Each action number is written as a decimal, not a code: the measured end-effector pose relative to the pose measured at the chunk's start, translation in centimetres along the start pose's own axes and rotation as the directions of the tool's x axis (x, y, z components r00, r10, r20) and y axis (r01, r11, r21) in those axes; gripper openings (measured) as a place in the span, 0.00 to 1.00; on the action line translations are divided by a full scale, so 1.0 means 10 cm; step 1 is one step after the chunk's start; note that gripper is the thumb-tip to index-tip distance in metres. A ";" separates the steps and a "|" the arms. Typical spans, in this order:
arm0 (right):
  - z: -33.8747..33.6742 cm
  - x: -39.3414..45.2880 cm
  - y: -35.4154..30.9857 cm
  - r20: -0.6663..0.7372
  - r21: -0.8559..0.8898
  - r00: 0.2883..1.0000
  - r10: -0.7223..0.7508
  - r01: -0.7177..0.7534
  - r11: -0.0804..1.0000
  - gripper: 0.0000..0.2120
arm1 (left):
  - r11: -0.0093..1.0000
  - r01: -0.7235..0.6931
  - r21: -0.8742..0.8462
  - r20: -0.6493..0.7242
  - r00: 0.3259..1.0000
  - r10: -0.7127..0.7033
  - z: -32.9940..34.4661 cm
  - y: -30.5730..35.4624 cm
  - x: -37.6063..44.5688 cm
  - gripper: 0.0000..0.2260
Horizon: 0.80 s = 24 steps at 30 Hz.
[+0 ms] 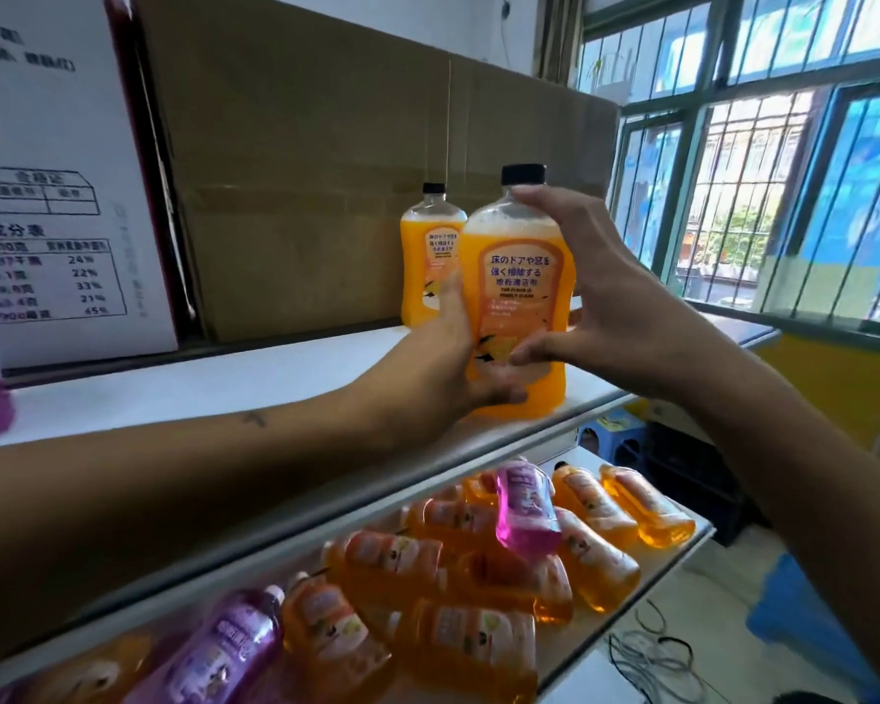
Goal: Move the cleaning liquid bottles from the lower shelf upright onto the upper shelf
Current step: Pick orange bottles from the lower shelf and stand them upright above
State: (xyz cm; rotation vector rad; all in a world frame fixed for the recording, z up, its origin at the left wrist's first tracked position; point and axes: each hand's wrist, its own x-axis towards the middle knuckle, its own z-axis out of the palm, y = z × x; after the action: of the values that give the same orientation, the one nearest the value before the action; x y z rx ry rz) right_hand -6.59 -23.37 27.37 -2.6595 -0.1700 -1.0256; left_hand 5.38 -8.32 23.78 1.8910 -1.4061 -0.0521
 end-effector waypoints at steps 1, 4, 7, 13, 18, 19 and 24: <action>0.03 0.04 0.07 -0.004 -0.031 1.000 -0.002 0.002 1.000 0.52 | 0.999 -0.006 0.051 -0.010 1.000 0.007 0.02 -0.02 0.05 0.48; 0.10 0.18 0.30 -0.018 -0.115 1.000 0.005 -0.007 0.993 0.53 | 0.947 0.082 0.310 0.048 0.994 -0.102 0.06 -0.15 0.22 0.37; 0.15 0.34 0.60 0.010 -0.127 1.000 0.001 0.000 0.992 0.53 | 0.883 0.169 0.437 0.197 0.940 -0.278 0.10 -0.25 0.32 0.29; 0.27 0.68 1.27 0.047 -0.091 0.999 -0.025 0.029 0.995 0.53 | 0.843 0.067 0.533 0.307 0.914 -0.267 0.03 -0.26 0.38 0.28; 0.36 0.94 1.67 0.063 -0.054 0.998 -0.018 0.021 0.998 0.54 | 0.859 0.108 0.500 0.292 0.913 -0.285 0.01 -0.27 0.41 0.35; 0.37 0.99 1.73 0.071 -0.037 0.997 -0.015 0.018 0.999 0.54 | 0.861 0.112 0.496 0.283 0.917 -0.282 0.03 -0.27 0.42 0.36; 0.45 1.15 1.98 0.099 0.040 0.994 -0.052 0.048 0.998 0.54 | 0.872 0.137 0.470 0.244 0.929 -0.277 0.08 -0.25 0.41 0.32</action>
State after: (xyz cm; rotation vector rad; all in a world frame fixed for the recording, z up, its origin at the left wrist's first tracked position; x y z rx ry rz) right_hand 8.96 -40.75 27.60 -2.6866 -0.2751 -0.8949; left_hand 8.59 -11.94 23.35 2.5062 -1.4985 -0.1435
